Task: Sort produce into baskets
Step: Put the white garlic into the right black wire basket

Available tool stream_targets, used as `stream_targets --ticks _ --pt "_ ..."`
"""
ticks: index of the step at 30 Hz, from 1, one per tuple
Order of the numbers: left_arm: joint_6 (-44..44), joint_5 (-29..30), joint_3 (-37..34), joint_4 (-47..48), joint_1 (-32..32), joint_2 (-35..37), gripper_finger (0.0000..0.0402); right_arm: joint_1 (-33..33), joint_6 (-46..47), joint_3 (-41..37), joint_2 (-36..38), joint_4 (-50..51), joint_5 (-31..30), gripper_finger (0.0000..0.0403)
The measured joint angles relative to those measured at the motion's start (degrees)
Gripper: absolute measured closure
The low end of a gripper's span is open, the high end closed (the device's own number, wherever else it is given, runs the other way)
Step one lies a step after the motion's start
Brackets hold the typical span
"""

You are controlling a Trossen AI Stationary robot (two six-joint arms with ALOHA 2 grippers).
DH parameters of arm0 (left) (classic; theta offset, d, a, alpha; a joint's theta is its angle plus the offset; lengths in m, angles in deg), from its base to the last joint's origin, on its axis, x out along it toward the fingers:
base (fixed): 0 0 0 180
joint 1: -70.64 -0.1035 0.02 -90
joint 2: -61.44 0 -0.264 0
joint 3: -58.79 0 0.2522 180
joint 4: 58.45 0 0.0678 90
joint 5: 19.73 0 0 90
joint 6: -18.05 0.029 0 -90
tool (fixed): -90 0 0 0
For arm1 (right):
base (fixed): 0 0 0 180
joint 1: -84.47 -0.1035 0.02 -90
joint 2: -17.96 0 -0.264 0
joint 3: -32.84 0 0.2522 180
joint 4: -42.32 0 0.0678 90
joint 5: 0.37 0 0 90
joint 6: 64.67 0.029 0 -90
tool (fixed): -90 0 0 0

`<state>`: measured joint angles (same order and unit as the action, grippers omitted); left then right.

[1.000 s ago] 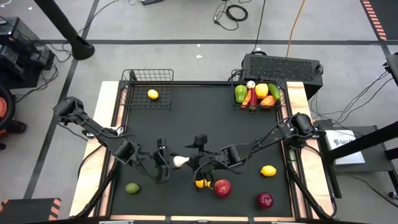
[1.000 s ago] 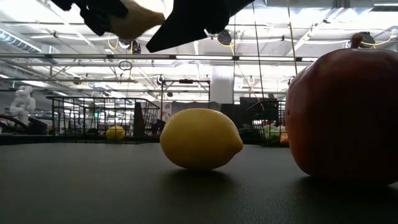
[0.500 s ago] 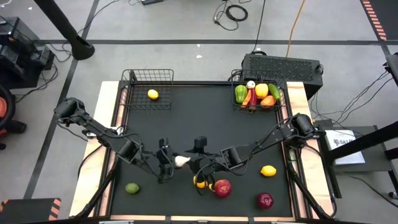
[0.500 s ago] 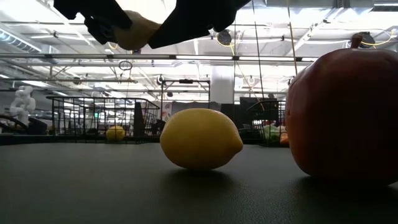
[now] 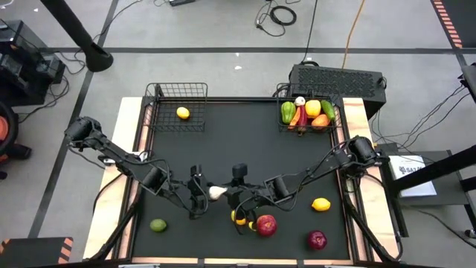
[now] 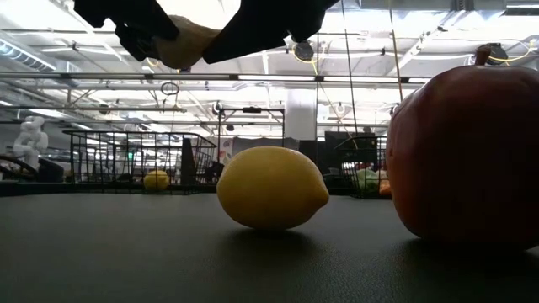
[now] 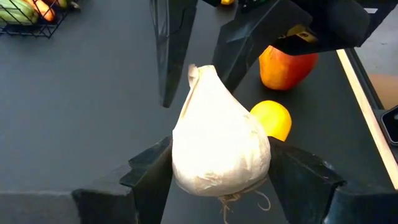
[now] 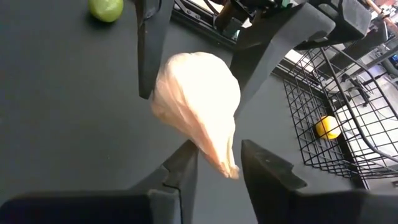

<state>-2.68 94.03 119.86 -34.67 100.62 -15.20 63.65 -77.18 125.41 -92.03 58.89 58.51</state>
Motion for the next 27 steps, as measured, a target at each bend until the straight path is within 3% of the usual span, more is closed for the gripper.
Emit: stream_targets --ticks 12,22,27 --pt "-0.1 0.0 0.0 0.0 0.0 0.0 0.0152 -0.3 0.3 0.0 0.0 0.4 0.6 0.0312" --pt "-0.1 -1.6 0.0 -0.1 0.0 0.1 0.0152 -1.3 -2.8 0.0 0.0 0.4 1.0 0.0244" --pt "-2.6 -6.6 0.0 -0.1 -0.7 0.1 0.0153 -1.4 -3.4 0.0 0.0 -0.4 1.1 0.0235"
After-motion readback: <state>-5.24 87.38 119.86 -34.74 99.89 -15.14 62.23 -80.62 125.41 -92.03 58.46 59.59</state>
